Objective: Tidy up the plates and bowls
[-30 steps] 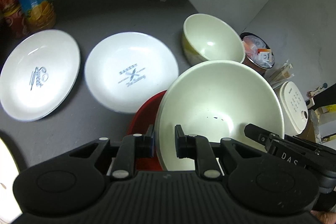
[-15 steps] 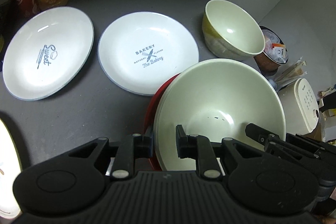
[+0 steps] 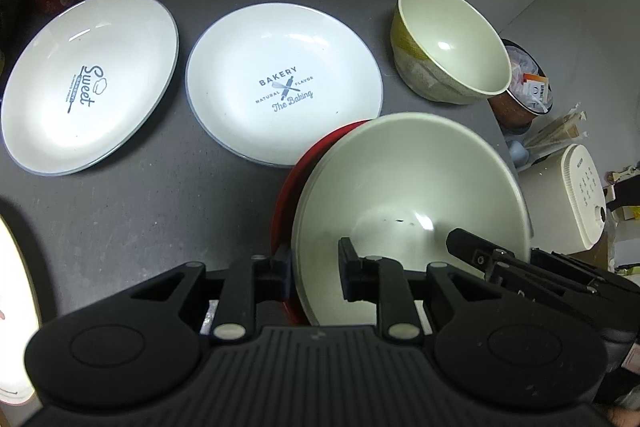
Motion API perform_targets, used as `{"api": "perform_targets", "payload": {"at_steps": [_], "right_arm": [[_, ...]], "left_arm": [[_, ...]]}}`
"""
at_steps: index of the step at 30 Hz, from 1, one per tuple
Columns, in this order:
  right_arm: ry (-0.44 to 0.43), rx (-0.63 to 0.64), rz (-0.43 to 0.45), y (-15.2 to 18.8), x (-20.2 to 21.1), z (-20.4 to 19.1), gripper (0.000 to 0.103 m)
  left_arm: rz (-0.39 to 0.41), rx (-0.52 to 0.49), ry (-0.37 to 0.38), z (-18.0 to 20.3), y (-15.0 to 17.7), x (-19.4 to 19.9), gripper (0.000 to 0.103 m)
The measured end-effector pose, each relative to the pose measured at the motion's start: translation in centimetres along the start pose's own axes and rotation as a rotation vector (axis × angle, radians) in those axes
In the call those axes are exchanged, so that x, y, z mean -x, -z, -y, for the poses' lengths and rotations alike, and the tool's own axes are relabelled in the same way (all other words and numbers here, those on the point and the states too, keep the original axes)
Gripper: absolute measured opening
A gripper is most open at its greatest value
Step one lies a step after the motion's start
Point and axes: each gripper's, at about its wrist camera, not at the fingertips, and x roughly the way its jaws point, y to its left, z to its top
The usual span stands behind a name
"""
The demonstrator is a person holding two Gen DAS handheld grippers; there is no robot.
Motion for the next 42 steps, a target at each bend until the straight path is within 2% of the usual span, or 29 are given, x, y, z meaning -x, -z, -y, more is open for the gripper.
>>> {"api": "perform_targets", "payload": {"at_steps": [8,9,11,16,19,21,25,30,42], "right_arm": [[-0.040,-0.060,-0.005,0.0,1.3,0.9,0.030],[-0.039,-0.059,0.002,0.0,1.6,0.9,0.030],[-0.044,-0.061,0.017,-0.1,2.1,0.9,0.030],[-0.050,-0.061,0.063,-0.6,3.1,1.0,0.030],[-0.046,-0.061,0.083,-1.1,3.3,1.3,0.038],[-0.037,-0.058,0.097,-1.5,3.4,1.5,0.050],[-0.037,-0.067,0.122,-2.5,3.4,2.0,0.052],[-0.028,-0.079,0.144,-3.9,3.0,3.2,0.063],[-0.022,-0.097,0.149,-7.4,0.9,6.1,0.066]], "left_arm": [[0.001,0.000,0.006,-0.1,-0.2,0.9,0.024],[0.013,-0.007,-0.006,0.0,-0.2,1.2,0.026],[0.051,-0.034,-0.031,0.2,-0.3,2.0,0.036],[0.082,-0.049,-0.026,0.5,-0.8,2.9,0.042],[0.092,-0.064,-0.031,0.9,-1.2,3.0,0.043],[0.096,-0.071,-0.030,1.2,-1.5,3.0,0.046],[0.102,-0.076,-0.046,1.8,-2.2,2.6,0.049],[0.106,-0.081,-0.055,2.8,-3.6,1.9,0.050],[0.119,-0.054,-0.072,5.4,-7.3,-1.1,0.050]]}}
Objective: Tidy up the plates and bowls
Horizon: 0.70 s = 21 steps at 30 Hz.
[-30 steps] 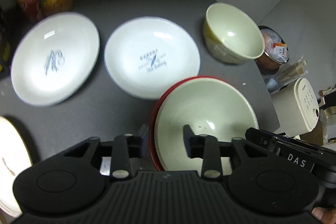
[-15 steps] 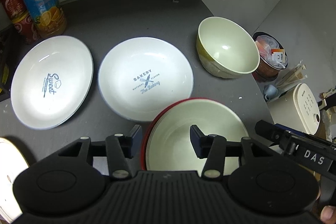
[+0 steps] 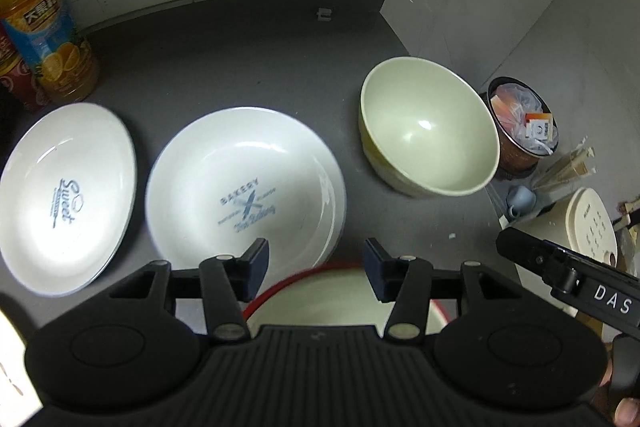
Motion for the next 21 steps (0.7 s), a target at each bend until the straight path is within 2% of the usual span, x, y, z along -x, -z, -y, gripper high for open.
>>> {"api": "perform_targets", "payload": {"at_steps": [15,19,21], "right_arm": [[-0.016,-0.030,-0.045,-3.5,-5.3,2.9,0.065],[-0.023,-0.037,-0.057,-3.9,-6.5,3.2,0.062],[-0.037,-0.043,-0.069,-4.0,-7.1,3.4,0.059]], "left_arm": [[-0.007,0.087,-0.010,2.6,-3.8,-5.4,0.050],[0.016,0.114,-0.041,2.6,-4.3,-6.6,0.051],[-0.008,0.134,-0.049,2.4,-4.5,-7.5,0.051]]}}
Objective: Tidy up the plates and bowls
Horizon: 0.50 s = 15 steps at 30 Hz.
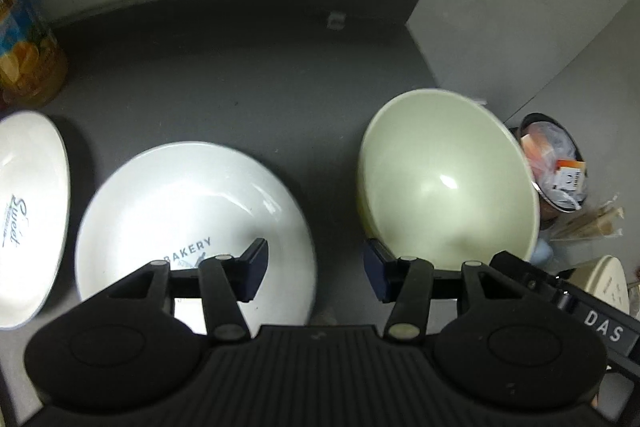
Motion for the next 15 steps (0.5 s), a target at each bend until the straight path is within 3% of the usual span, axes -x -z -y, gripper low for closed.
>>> {"api": "perform_targets", "payload": {"at_steps": [7,15], "right_arm": [[-0.020,-0.013,-0.010,-0.7,-0.9,0.3,0.049],[0.004,-0.032,-0.021,-0.7,-1.7,0.9,0.023]], "left_arm": [[0.038,0.062,0.002,-1.1,-0.5,0.9,0.050],[0.070,0.084,0.025,-1.4,-1.5,1.5,0.050]]}}
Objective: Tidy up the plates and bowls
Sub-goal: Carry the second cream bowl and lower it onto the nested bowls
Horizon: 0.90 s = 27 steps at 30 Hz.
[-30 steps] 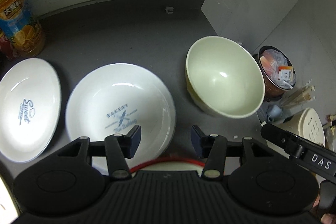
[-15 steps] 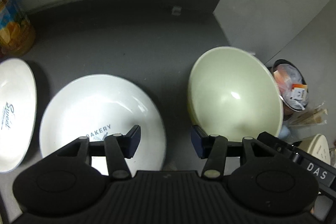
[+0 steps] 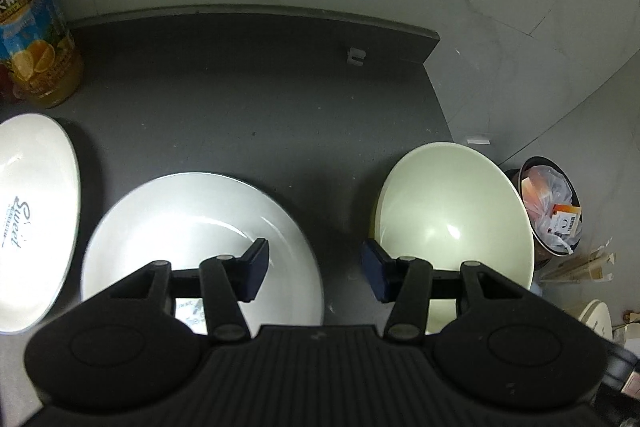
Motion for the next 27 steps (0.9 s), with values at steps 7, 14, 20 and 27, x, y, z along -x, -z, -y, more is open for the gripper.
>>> {"api": "perform_targets", "payload": {"at_steps": [7,14,20,27], "right_arm": [[0.002,-0.042,0.006,0.2,0.2,0.5,0.022],[0.003,-0.057,0.010,0.3,0.4,0.7,0.022],[0.003,-0.049,0.022,0.6,0.5,0.6,0.022],[0.001,-0.031,0.042,0.8,1.2,0.1,0.020]], "left_arm": [[-0.016,0.040,0.011,0.0,-0.4,-1.0,0.048],[0.027,0.070,0.084,0.0,-1.1,0.3,0.049],[-0.045,0.056,0.096,0.8,-1.2,-2.0,0.043],[-0.124,0.090,0.134,1.2,-0.4,-4.0,0.007]]}}
